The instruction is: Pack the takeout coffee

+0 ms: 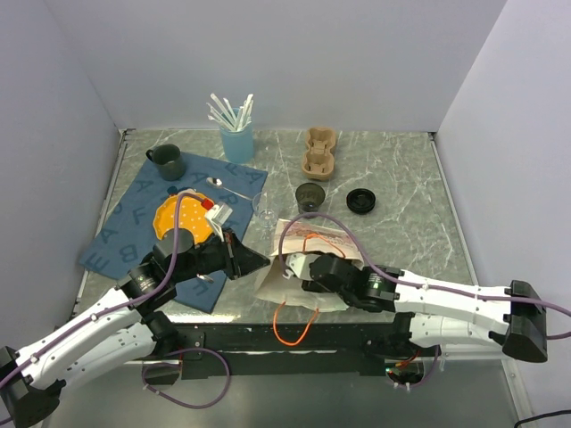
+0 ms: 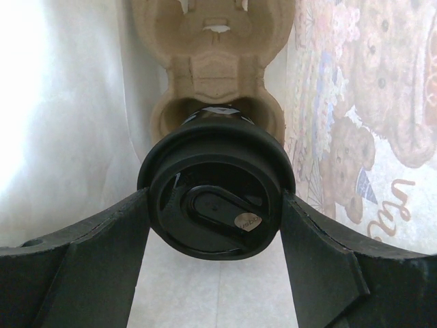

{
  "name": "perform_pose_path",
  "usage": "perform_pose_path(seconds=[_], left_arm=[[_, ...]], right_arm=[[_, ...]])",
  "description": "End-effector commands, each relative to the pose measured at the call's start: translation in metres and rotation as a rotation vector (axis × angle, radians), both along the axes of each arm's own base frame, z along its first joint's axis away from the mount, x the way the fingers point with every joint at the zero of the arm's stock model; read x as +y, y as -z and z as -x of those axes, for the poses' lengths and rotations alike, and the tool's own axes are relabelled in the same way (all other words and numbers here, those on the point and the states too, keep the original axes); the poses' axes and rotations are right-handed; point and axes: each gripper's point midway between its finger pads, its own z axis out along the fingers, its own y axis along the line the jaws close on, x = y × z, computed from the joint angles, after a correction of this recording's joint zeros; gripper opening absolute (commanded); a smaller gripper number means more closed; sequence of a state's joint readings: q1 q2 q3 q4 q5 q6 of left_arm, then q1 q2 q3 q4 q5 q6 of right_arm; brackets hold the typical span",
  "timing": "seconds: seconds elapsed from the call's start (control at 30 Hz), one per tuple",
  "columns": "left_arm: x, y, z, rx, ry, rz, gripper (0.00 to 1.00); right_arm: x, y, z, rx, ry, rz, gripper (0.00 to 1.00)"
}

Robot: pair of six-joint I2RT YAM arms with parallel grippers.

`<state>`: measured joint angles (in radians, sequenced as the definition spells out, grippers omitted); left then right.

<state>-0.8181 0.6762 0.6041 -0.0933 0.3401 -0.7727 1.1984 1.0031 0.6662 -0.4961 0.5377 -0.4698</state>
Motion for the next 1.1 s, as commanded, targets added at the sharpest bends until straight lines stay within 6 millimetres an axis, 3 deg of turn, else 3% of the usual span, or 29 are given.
perform_pose_path(seconds=[0.0,0.7,1.07], left_arm=[[-0.006,-0.021,0.007,-0.025,0.047,0.074,0.01],[-0.005,-0.021,0.007,0.009,0.032,0.083,0.01],[-0.006,-0.018,0.007,0.027,0.032,0.085,0.01]], right_arm=[[-0.004,0.003,-0.011,-0.025,0.047,0.019,0.44],[0.011,0.026,-0.019,-0.020,0.052,0.007,0.47],[0.012,0.035,-0.018,0.000,0.068,-0.004,0.56]])
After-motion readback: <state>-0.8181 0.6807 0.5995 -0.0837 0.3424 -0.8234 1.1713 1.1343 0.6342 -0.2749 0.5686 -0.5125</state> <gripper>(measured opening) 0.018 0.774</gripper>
